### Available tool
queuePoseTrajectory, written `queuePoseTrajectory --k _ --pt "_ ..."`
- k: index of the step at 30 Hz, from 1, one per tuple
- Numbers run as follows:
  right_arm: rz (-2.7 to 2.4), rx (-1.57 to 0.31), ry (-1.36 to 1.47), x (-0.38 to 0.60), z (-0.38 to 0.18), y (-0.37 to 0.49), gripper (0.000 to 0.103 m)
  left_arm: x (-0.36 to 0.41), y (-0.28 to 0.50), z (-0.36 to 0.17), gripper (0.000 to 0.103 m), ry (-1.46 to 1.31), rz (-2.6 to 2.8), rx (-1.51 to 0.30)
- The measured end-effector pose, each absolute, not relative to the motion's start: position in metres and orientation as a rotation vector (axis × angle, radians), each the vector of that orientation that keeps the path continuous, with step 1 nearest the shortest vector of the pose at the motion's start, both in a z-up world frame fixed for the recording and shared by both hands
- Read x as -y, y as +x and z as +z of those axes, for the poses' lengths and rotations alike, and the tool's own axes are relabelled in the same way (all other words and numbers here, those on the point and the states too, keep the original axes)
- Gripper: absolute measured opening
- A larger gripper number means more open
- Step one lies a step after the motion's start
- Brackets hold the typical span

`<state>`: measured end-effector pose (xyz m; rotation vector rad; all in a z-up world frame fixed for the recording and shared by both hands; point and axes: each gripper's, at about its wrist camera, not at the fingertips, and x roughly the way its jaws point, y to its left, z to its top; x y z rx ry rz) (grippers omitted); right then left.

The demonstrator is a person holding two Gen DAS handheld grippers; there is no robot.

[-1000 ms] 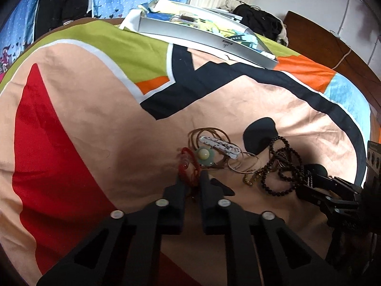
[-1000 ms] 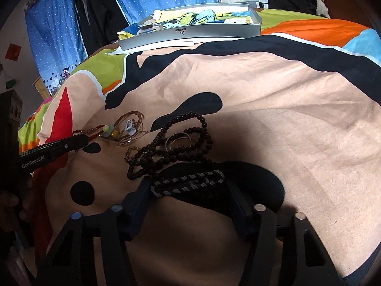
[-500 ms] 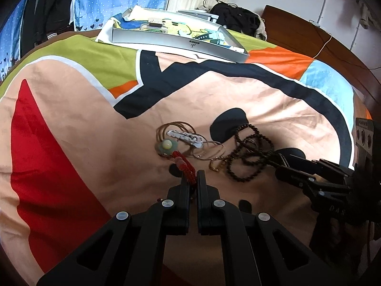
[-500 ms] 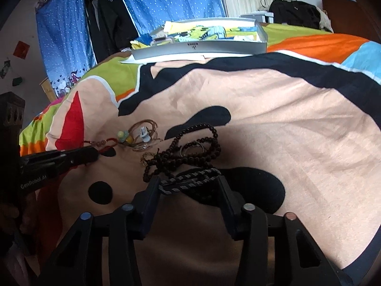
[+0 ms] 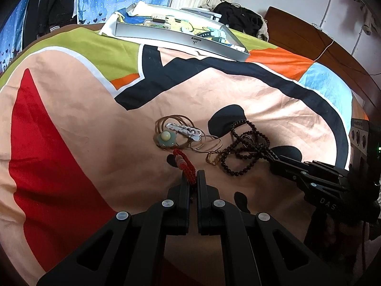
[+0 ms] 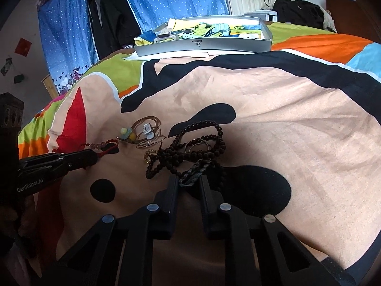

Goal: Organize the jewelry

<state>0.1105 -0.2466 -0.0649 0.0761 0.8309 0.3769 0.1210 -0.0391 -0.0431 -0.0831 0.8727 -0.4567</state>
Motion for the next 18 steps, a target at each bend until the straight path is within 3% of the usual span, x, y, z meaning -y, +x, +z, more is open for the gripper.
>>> queuePoseTrajectory --k 13,15,18 --pt "0.389 -0.789 0.129 0.254 -0.049 0.091 0.016 0.041 0.114 -0.036 0.003 -0.096 -0.482 -0.861" --pt "0.388 -0.775 0.125 0.253 -0.043 0.087 0.003 0.044 0.110 -0.033 0.003 -0.093 -0.489 -0.855" --pt "0.403 -0.761 0.126 0.252 -0.038 0.086 0.003 0.045 0.108 -0.028 0.003 -0.094 -0.497 -0.848"
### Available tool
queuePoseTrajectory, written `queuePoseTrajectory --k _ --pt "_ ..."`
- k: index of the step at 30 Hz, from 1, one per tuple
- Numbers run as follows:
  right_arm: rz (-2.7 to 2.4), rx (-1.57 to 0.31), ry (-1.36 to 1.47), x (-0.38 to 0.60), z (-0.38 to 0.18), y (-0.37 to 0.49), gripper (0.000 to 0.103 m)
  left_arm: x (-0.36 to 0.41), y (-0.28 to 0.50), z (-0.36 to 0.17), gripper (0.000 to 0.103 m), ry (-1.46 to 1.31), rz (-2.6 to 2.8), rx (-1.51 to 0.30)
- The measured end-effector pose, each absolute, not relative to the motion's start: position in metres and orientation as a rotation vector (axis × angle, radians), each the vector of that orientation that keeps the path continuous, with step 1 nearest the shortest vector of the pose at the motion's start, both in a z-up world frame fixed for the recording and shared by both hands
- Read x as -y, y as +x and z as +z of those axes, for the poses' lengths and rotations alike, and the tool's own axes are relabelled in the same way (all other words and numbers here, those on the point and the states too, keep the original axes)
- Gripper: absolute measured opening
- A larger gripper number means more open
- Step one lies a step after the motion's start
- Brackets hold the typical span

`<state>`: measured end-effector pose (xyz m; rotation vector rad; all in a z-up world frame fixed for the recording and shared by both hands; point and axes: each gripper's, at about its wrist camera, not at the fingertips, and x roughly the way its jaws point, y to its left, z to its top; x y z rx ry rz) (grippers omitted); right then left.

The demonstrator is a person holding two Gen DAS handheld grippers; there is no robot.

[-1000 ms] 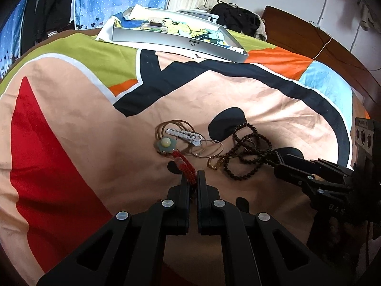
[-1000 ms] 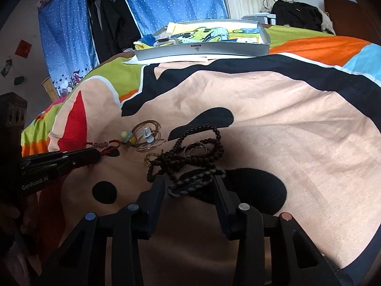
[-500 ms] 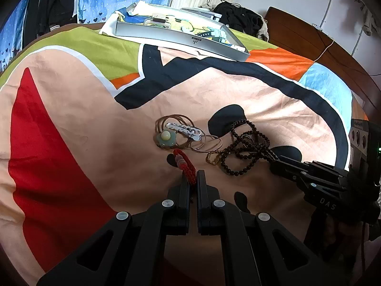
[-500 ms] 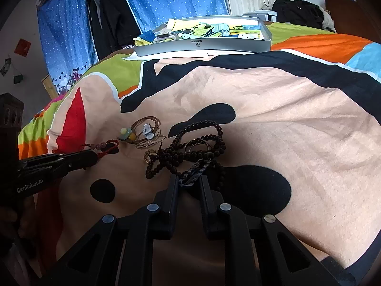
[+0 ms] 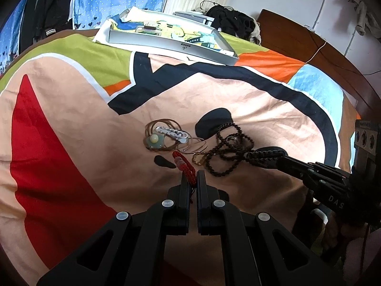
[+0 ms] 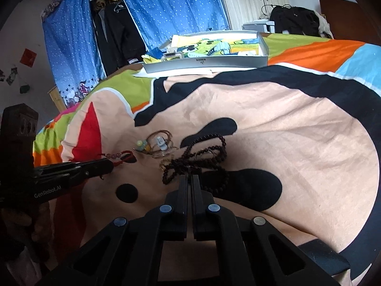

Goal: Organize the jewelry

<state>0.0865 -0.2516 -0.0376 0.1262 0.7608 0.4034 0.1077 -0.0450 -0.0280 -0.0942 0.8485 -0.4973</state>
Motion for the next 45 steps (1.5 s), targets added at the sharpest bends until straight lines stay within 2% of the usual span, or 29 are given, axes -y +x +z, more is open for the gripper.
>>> queuePoseTrajectory --k 45 --pt "0.405 -0.648 0.109 0.249 -0.009 0.092 0.003 0.037 0.113 -0.018 0.003 -0.140 -0.490 -0.817"
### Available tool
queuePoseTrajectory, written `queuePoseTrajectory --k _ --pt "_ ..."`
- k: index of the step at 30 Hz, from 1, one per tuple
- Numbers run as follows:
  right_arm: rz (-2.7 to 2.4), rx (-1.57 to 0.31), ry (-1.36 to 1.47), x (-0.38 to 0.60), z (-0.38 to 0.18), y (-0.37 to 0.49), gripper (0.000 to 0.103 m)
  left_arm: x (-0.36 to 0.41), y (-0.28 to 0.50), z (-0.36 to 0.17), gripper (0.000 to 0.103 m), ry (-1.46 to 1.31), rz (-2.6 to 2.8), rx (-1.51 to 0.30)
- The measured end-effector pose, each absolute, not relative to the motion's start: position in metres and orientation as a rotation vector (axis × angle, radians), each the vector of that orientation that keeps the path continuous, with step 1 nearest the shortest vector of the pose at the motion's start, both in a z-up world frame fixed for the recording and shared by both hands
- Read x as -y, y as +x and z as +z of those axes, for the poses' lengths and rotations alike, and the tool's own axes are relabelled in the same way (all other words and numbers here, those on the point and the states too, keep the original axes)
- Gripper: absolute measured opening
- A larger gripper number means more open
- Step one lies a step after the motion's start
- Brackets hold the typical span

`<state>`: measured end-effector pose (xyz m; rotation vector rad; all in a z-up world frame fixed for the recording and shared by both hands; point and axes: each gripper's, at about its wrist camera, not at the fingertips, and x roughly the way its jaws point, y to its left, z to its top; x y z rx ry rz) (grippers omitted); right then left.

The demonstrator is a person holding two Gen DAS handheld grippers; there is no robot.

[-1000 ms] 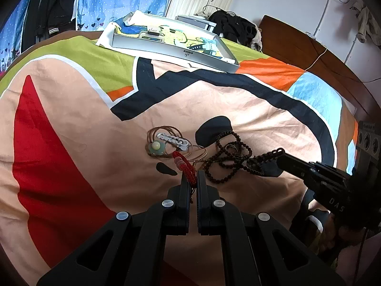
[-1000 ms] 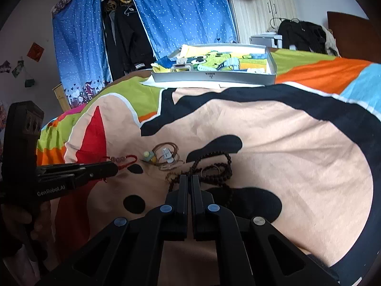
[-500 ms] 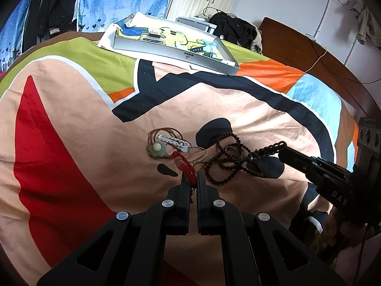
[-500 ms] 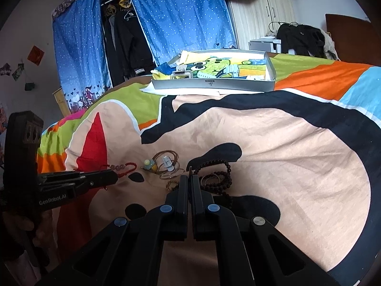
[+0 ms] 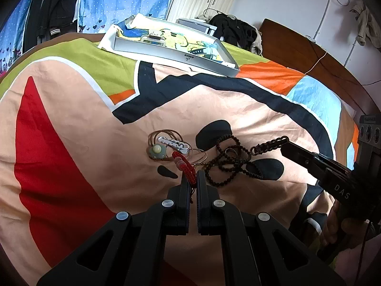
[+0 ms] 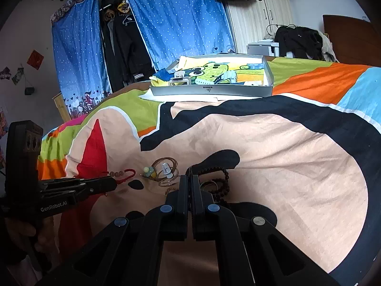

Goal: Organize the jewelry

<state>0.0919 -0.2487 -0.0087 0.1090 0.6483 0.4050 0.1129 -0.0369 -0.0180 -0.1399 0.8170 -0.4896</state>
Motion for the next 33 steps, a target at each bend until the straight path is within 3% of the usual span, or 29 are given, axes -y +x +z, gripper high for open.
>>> queuePoseTrajectory --k 12,22,33 --pt "0.435 -0.545 0.119 0.250 0.027 0.140 0.003 0.050 0.173 0.026 0.003 -0.136 -0.515 -0.727" --pt "0.484 -0.463 0.141 0.252 0.064 0.268 0.003 0.061 0.300 0.071 0.003 -0.138 -0.493 -0.608" --pt "0.455 -0.487 0.147 0.246 0.043 0.365 0.003 0.075 0.406 0.055 0.003 -0.128 -0.496 -0.648"
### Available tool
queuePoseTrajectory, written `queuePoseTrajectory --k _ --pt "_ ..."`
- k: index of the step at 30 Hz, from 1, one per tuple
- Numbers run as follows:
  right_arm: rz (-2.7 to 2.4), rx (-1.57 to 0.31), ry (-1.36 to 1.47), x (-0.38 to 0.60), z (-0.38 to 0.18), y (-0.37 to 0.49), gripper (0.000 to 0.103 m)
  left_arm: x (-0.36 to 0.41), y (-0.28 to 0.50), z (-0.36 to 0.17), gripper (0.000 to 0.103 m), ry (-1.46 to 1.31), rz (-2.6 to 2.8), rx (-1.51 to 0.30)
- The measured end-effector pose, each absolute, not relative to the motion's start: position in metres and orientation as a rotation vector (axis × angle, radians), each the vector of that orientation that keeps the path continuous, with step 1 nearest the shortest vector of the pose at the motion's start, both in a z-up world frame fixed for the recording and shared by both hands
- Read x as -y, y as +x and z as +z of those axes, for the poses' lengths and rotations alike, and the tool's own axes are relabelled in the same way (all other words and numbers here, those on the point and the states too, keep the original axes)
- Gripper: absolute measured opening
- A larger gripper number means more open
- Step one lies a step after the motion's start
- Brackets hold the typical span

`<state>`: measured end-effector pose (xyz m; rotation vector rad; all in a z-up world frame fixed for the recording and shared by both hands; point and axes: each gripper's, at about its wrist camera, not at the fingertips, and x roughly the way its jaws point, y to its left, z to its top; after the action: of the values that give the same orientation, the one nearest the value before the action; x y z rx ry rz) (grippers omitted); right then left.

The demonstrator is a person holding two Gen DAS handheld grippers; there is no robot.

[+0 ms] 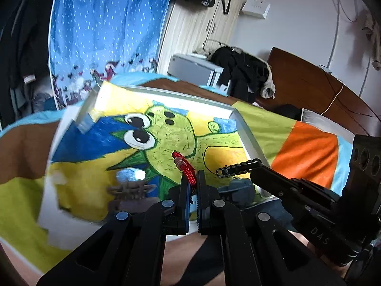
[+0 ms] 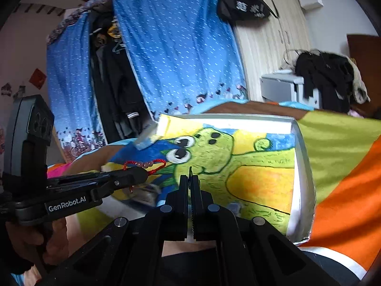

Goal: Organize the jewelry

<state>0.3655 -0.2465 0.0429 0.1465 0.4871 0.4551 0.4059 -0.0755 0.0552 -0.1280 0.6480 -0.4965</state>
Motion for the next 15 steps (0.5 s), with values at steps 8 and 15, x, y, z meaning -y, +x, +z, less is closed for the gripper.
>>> queuePoseTrajectory --k 8,15 --pt "0.398 -0.567 0.195 0.262 0.020 0.385 0.003 0.091 0.428 0.028 0.003 -0.106 -0.465 -0.730" --pt "0.361 -0.575 0.202 0.276 0.023 0.376 0.027 0.087 0.421 0.028 0.056 -0.124 -0.400 -0.729"
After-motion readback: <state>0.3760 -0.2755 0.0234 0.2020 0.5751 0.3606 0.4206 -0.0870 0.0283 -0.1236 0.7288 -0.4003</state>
